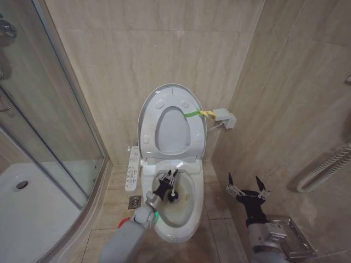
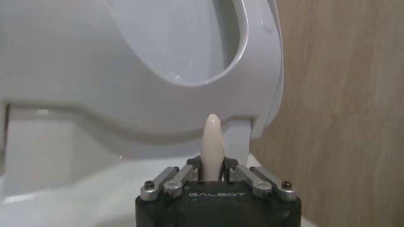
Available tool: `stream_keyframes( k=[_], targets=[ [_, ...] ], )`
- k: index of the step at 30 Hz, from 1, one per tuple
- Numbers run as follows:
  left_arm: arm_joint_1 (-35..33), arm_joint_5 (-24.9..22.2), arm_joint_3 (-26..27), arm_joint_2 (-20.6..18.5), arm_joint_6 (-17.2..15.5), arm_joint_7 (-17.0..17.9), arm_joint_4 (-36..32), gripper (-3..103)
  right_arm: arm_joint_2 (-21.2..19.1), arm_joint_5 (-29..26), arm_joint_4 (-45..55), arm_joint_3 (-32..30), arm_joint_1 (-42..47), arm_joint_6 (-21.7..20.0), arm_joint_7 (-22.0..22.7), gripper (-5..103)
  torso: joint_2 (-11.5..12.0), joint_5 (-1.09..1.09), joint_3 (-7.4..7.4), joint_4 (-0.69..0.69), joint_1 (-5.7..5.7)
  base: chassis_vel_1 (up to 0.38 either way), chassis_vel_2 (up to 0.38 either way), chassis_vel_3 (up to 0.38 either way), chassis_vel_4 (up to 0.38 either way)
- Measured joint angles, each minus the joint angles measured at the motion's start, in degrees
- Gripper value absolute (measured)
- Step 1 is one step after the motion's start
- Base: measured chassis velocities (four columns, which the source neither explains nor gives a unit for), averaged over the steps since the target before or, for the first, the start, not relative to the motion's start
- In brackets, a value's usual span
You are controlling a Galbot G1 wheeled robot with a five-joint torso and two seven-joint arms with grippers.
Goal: Open the toilet lid, clean the toilet bowl with a toilet brush, close the toilet lid, and flush.
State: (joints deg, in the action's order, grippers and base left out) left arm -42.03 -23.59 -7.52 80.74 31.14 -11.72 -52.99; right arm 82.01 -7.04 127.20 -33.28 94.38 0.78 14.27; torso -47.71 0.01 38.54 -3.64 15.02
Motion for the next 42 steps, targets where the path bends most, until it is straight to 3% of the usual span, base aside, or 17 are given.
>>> stream_keyframes(
  k=[12, 32, 42],
  targets=[
    [-1.6, 2.1, -1.3, 0.4, 0.0, -0.8, 1.3, 21, 0.0, 0.0, 0.0, 0.0, 0.0, 0.0, 0.0, 100, 0.0, 0.00, 0.02, 0.00, 0.01, 0.000, 0.000, 0.000, 0.000],
    [-0.1, 4.8, -4.7, 4.8, 1.5, 2.1, -5.9, 22, 0.0, 0.0, 0.0, 0.0, 0.0, 0.0, 0.0, 100, 0.0, -0.01, 0.02, 0.00, 0.02, 0.000, 0.000, 0.000, 0.000],
    [1.4, 4.8, -4.0, 4.8, 2.0, 1.6, -2.9, 22, 0.0, 0.0, 0.0, 0.0, 0.0, 0.0, 0.0, 100, 0.0, -0.01, 0.02, -0.01, 0.02, 0.000, 0.000, 0.000, 0.000]
  ],
)
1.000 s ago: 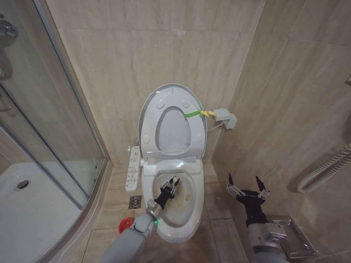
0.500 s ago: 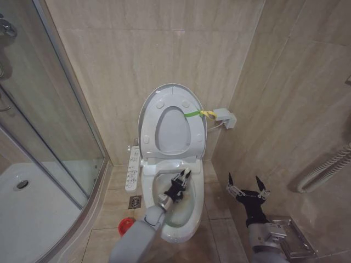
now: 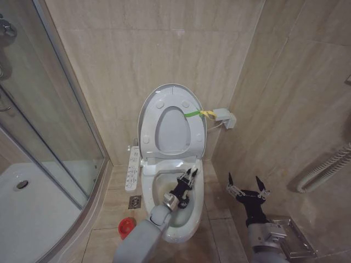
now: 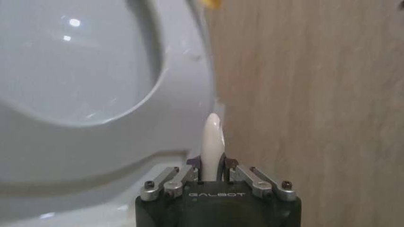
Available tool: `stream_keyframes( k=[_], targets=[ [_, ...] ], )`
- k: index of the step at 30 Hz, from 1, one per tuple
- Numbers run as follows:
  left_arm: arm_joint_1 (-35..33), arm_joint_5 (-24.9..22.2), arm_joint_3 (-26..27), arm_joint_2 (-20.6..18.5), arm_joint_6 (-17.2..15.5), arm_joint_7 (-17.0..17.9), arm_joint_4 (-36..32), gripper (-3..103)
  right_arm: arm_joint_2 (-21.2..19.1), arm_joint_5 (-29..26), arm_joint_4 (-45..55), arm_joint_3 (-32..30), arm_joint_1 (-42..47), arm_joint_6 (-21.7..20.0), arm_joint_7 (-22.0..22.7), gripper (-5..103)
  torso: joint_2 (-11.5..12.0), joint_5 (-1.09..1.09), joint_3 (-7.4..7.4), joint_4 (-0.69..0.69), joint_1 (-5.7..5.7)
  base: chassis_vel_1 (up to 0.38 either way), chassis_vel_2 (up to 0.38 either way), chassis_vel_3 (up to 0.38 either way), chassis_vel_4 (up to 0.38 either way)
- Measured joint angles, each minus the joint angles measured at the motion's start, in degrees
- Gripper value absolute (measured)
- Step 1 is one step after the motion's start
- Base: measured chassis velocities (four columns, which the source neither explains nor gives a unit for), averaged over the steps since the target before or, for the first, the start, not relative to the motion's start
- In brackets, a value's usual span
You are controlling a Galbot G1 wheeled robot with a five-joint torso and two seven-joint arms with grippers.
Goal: Open the toilet lid, clean the toilet bowl with a toilet brush, close the toilet lid, and flush.
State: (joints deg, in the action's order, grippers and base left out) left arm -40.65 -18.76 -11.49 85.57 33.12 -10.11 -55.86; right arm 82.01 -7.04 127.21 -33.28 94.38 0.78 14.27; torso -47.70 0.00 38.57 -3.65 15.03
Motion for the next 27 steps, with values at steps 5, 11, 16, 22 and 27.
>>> stream_keyframes(
  k=[5, 11, 16, 22, 27],
  targets=[
    [0.0, -1.4, 0.7, -1.3, -1.0, -0.4, 1.5, 22, 0.0, 0.0, 0.0, 0.0, 0.0, 0.0, 0.0, 100, 0.0, 0.00, 0.00, 0.00, 0.00, 0.000, 0.000, 0.000, 0.000],
    [-3.9, -0.7, 0.3, -2.2, -0.7, -0.3, -1.4, 22, 0.0, 0.0, 0.0, 0.0, 0.0, 0.0, 0.0, 100, 0.0, 0.00, -0.02, 0.00, -0.01, 0.000, 0.000, 0.000, 0.000],
    [-6.3, 1.3, 0.3, -2.6, 0.1, 0.0, -2.7, 22, 0.0, 0.0, 0.0, 0.0, 0.0, 0.0, 0.0, 100, 0.0, 0.00, -0.02, 0.00, -0.02, 0.000, 0.000, 0.000, 0.000],
    [-10.2, 3.2, 1.6, -3.7, 0.5, 0.9, -4.8, 23, 0.0, 0.0, 0.0, 0.0, 0.0, 0.0, 0.0, 100, 0.0, 0.00, -0.01, 0.01, -0.02, 0.000, 0.000, 0.000, 0.000],
    [-11.7, 3.6, 2.6, -4.6, 0.6, 1.0, -6.1, 24, 0.0, 0.0, 0.0, 0.0, 0.0, 0.0, 0.0, 100, 0.0, 0.01, -0.01, 0.01, -0.01, 0.000, 0.000, 0.000, 0.000]
  ],
)
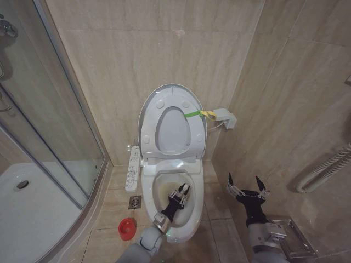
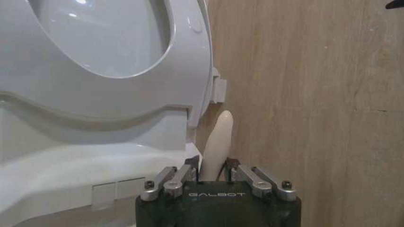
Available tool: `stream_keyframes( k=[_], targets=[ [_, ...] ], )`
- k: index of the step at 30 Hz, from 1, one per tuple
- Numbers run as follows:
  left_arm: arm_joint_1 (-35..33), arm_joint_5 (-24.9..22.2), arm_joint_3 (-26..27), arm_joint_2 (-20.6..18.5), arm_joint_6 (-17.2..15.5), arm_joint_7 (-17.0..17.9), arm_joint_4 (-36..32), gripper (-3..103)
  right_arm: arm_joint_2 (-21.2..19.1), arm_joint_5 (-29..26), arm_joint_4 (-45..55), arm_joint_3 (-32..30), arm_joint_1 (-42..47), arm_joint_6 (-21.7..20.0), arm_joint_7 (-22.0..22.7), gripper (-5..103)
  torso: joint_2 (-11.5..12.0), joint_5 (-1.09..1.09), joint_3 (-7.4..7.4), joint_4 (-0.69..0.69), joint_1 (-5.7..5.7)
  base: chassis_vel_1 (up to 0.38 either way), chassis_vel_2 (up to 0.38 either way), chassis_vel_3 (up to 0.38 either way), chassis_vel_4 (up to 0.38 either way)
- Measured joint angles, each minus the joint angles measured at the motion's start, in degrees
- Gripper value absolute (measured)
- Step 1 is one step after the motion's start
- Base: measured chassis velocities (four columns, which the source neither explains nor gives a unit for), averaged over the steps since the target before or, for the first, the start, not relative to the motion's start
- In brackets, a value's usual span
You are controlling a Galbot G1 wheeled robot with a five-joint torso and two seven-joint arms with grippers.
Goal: Open the toilet lid, clean the toilet bowl with a toilet brush, close the toilet lid, and flush.
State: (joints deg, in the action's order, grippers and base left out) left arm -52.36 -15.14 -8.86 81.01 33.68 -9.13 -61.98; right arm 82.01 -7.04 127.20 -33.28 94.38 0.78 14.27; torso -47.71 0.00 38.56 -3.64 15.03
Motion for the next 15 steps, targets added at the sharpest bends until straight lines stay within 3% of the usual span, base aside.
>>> stream_keyframes(
  k=[6, 15],
  targets=[
    [-0.4, 0.0, -0.1, -0.3, 0.0, 0.0, -0.6, 24, 0.0, 0.0, 0.0, 0.0, 0.0, 0.0, 0.0, 100, 0.0, 0.00, 0.00, 0.01, 0.00, 0.000, 0.000, 0.000, 0.000],
    [7.2, -1.3, -4.1, 2.5, -0.9, -0.1, 1.8, 24, 0.0, 0.0, 0.0, 0.0, 0.0, 0.0, 0.0, 100, 0.0, 0.00, 0.01, -0.03, 0.01, 0.000, 0.000, 0.000, 0.000]
  ],
)
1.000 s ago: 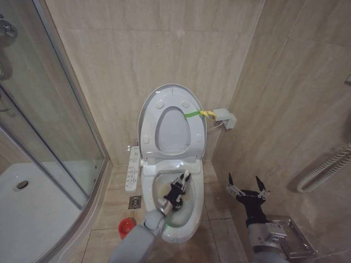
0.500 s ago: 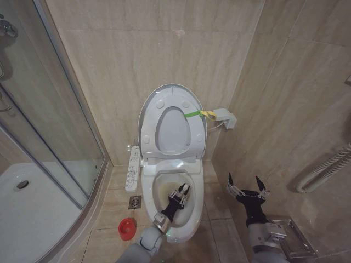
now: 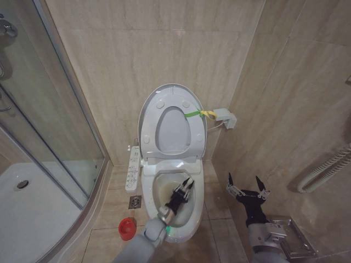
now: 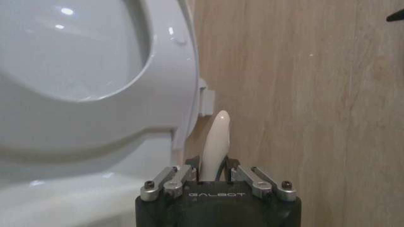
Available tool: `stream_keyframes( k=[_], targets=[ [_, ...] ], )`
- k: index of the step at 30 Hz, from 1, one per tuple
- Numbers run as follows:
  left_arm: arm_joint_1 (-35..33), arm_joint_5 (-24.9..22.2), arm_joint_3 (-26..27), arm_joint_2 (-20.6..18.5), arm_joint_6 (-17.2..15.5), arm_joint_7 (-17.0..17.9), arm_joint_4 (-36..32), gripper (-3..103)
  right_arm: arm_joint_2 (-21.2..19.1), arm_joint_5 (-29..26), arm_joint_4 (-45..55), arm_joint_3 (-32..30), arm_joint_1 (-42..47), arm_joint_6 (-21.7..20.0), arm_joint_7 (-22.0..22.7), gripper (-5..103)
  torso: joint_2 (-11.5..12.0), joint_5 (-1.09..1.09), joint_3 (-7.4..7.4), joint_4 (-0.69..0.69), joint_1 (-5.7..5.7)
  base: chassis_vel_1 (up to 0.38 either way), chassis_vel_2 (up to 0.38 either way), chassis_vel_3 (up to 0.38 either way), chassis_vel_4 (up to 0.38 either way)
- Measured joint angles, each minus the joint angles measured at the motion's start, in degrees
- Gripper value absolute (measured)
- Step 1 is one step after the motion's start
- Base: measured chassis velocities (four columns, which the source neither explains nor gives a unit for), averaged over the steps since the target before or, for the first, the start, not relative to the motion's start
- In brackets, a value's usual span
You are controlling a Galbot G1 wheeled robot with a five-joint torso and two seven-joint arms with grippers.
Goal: Open the toilet lid, clean the toilet bowl with a toilet brush, close the toilet lid, and flush.
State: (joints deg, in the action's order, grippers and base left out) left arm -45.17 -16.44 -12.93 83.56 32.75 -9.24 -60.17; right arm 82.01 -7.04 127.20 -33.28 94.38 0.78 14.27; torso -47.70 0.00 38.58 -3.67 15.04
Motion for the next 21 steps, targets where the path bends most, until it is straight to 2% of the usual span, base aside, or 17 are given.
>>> stream_keyframes(
  k=[6, 21],
  targets=[
    [3.9, -2.0, -2.4, 0.6, -0.8, -0.2, 0.3, 22, 0.0, 0.0, 0.0, 0.0, 0.0, 0.0, 0.0, 100, 0.0, 0.00, 0.00, 0.02, 0.00, 0.000, 0.000, 0.000, 0.000],
    [8.0, -4.4, -3.1, 2.9, -0.9, -1.4, 2.2, 21, 0.0, 0.0, 0.0, 0.0, 0.0, 0.0, 0.0, 100, 0.0, 0.00, -0.01, 0.01, 0.00, 0.000, 0.000, 0.000, 0.000]
  ],
)
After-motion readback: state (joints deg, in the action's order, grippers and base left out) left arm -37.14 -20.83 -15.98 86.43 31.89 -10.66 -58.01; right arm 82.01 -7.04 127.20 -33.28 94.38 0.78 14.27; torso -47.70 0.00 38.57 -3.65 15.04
